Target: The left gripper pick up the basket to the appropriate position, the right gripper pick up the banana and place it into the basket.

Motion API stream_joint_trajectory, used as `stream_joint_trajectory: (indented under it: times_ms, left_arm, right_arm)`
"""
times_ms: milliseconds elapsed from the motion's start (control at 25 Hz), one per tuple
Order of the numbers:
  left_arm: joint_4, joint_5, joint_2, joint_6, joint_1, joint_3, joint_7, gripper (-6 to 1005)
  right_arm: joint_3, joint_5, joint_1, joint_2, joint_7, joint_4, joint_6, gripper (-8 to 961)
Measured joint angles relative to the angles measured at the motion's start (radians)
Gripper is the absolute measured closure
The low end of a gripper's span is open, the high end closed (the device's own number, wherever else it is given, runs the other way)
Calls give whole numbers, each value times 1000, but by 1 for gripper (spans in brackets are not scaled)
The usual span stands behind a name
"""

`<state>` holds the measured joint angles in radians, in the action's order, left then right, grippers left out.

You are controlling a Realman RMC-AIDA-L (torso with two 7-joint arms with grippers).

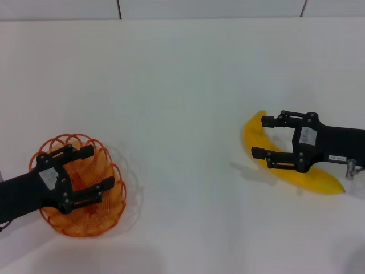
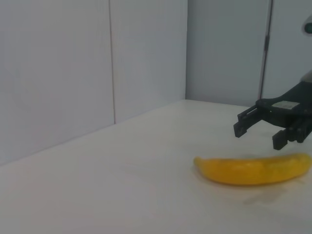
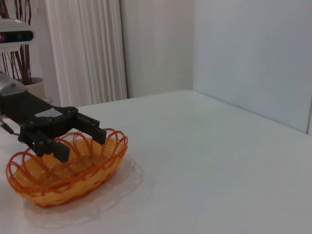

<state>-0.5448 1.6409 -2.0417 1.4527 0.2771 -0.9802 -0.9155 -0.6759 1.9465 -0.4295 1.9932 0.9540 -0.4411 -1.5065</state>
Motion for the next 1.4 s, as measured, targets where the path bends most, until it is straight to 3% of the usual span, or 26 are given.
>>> stream_joint_trajectory:
  times_ms: [520,680,880,1040,1200,1320,1400]
  left_arm:
    - [0,-5,0,1,0,0,11,186]
    - [0,-72,1,1,-8,1,2,191]
    - [-58,-136,12,-4,-9,90,-185,197]
    - [-267,14,43,-6,13,172,-534,201]
    - [-488,347,83,3,130,197,-868,206]
    - [-578,573,78,28,230,197,-940,210]
    - [-640,679,50,42,267,194,-907,212]
  right_arm:
    - [-2,0,-1,1,0,2,2,194]
    - [-1,0,-1,1,0,2,2,194]
    - [-1,0,2,0,1,0,2,194]
    - [-3,0,-4,-2,4,0,0,194]
    - [-1,0,-5,-2,5,-1,-1,195]
    - [-1,0,-5,-3,7,-1,-1,195]
    - [-3,0,-8,-4,7,-2,-2,195]
